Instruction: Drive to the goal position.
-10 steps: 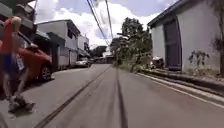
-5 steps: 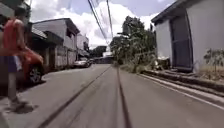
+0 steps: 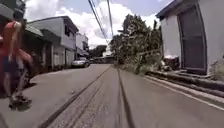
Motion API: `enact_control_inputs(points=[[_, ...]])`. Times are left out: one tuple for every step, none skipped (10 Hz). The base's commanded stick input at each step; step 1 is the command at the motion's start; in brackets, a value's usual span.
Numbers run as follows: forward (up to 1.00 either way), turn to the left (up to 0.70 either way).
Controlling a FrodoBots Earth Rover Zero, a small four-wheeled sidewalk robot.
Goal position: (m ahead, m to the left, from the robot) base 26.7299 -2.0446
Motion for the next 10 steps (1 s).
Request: enact_control_inputs(points=[[1.0,0.0],[1.0,0.0],[1.0,0.0],[1.0,0.0],[1.0,0.0],[1.0,0.0],[1.0,0.0],[1.0,0.0],[1.0,0.0],[1.0,0.0]])
